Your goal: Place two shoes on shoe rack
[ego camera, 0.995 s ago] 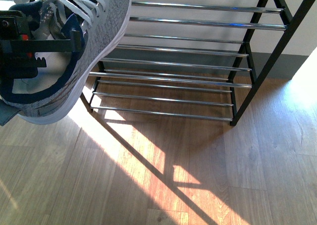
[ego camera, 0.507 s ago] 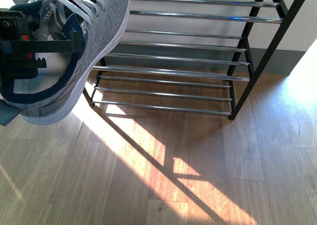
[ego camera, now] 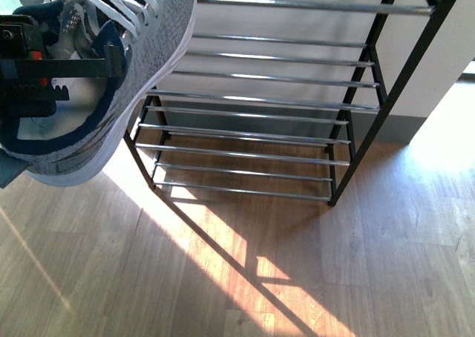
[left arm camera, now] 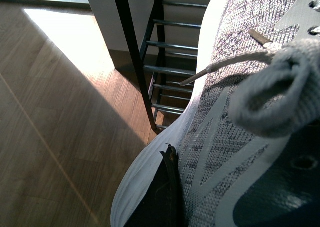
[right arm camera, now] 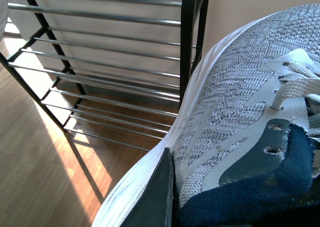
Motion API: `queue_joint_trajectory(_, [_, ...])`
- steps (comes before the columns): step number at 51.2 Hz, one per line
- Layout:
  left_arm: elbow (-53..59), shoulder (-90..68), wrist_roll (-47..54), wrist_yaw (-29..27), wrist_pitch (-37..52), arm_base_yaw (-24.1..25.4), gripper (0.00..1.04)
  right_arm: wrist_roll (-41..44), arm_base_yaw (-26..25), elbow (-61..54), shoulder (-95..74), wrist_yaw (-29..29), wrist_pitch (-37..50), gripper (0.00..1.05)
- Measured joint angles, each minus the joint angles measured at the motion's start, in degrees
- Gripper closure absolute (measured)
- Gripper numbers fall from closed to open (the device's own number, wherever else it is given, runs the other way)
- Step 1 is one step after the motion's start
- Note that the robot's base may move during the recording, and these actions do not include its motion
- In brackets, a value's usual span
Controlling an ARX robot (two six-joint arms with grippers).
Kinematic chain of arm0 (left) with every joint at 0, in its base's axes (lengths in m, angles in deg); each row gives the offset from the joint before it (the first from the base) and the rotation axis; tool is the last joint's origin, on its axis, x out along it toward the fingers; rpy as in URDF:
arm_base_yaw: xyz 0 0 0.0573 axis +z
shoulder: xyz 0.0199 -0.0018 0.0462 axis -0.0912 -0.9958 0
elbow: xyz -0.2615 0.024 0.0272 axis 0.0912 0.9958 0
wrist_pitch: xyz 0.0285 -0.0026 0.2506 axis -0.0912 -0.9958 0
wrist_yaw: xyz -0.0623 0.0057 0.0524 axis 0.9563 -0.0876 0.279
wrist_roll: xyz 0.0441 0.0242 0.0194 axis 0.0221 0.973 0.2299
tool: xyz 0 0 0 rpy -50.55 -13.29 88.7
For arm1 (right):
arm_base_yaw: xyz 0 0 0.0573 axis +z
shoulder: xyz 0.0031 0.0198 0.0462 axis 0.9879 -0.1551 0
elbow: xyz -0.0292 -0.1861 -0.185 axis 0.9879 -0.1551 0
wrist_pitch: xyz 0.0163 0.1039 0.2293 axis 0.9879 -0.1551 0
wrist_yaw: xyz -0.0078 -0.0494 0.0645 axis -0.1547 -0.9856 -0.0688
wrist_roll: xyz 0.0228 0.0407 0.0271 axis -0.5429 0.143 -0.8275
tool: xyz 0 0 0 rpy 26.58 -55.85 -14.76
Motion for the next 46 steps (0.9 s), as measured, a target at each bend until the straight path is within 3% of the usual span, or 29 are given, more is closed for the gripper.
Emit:
queue_joint_trajectory(32, [0.0, 0.04, -0.02, 0.0, 0.0, 0.0, 1.03, 0.0, 0.0, 0.02, 0.0, 0.11, 0.02, 1.03])
queue_joint_trajectory(39, [0.0, 0.04, 0.0, 0.0, 0.0, 0.0, 1.03, -5.95, -0.31, -1.42, -3.3, 8.85, 11.74, 1.03])
queue_joint_trajectory(46, [0.0, 0.04, 0.0, 0.07, 0.0, 0.0, 1.03, -9.86, 4.72, 2.1, -8.55, 7.1, 15.02, 1.03])
